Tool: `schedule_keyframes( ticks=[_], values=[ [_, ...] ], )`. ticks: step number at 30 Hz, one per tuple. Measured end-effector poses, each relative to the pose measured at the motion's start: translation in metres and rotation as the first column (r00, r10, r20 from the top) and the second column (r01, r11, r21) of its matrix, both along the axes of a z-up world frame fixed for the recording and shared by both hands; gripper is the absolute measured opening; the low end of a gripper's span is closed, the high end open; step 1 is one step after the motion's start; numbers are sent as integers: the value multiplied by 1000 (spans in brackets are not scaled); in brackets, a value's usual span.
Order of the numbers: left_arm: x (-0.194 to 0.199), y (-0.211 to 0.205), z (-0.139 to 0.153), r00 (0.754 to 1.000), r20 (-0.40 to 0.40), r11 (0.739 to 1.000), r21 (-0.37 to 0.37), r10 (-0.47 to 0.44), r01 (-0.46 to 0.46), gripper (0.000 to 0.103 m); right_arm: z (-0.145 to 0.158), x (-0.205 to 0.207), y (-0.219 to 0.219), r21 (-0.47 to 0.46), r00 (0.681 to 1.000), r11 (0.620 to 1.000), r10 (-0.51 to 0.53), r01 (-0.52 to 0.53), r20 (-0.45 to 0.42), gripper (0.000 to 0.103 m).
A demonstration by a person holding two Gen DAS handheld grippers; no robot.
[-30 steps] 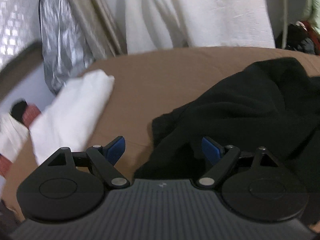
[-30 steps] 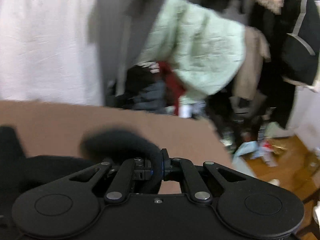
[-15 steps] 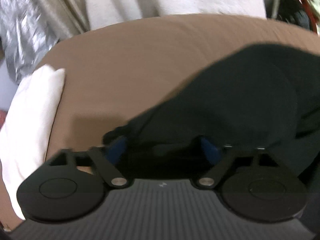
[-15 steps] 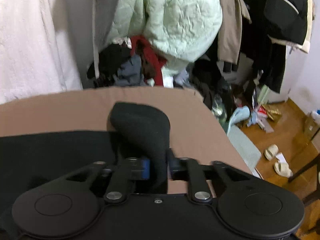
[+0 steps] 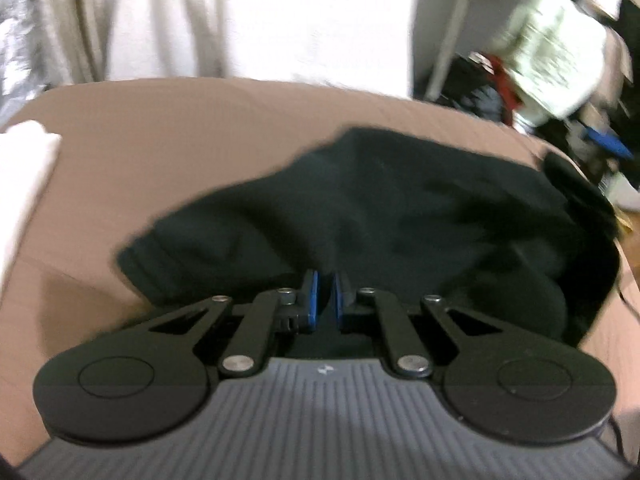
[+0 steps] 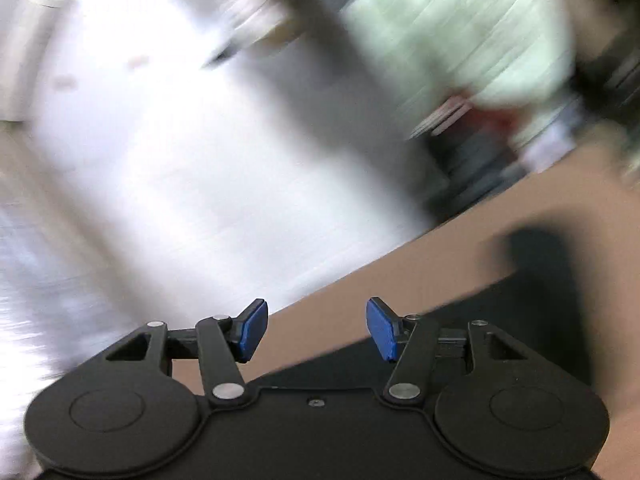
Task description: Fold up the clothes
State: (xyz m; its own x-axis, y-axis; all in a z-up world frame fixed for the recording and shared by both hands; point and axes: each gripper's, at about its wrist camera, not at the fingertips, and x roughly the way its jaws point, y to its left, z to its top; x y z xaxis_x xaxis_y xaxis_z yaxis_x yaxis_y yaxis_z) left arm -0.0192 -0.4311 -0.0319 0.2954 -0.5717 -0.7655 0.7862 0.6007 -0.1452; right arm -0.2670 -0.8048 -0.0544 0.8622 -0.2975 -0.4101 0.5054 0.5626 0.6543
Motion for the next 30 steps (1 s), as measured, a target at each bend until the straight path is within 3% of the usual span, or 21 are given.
schedule_keyframes(
  ticks=[1,3,4,7,10,12,14,16,18,21,23,24,25,26,28,30],
  values=[
    [-8,-2,-8,1000,-10,1000,15,-11,11,8,-1,8,5,47,993,994,97,-100,71,60],
    [-16,-5,-27,999,-38,998,63,-23,25,8,-6,29,16,117,948,952,258,-282,185,61],
    [-17,-7,-36,998,-55,995,93,-26,31,0,-14,45,26,136,942,938,297,-318,156,61],
    [-20,-6,-50,998,-49,986,159,-43,50,0,-33,79,54,159,927,914,372,-373,40,62],
    [-30,-1,-28,993,68,984,154,-97,86,5,-52,100,74,185,909,901,411,-392,-72,62],
    [-28,8,-3,982,178,994,91,-68,53,12,-58,104,85,161,905,914,395,-372,-156,62],
    [-12,16,19,960,278,999,27,19,-27,53,-62,106,88,131,903,929,368,-346,-222,62],
    [10,22,25,931,356,995,28,84,-101,63,-64,106,87,101,904,941,339,-324,-262,62],
    [42,21,19,914,383,983,66,134,-172,64,-66,108,82,93,905,946,325,-311,-275,62],
    [94,17,-31,919,299,927,189,259,-323,64,-66,107,77,141,907,931,360,-336,-220,62],
    [115,27,-56,934,107,916,185,342,-356,64,-66,107,75,189,900,904,412,-384,-144,62],
    [122,33,-66,928,7,913,173,374,-369,64,-66,107,76,197,895,896,427,-399,-127,64],
    [130,39,-77,912,-94,910,161,400,-383,64,-66,106,77,205,891,887,441,-414,-110,65],
    [137,45,-87,886,-194,905,152,421,-397,72,-66,107,79,207,885,881,453,-426,-106,66],
    [150,55,-106,813,-370,893,142,449,-428,86,-68,108,82,202,876,878,464,-434,-132,66],
    [153,56,-110,794,-388,883,154,467,-444,86,-71,112,82,211,878,881,456,-423,-145,66]
  ],
)
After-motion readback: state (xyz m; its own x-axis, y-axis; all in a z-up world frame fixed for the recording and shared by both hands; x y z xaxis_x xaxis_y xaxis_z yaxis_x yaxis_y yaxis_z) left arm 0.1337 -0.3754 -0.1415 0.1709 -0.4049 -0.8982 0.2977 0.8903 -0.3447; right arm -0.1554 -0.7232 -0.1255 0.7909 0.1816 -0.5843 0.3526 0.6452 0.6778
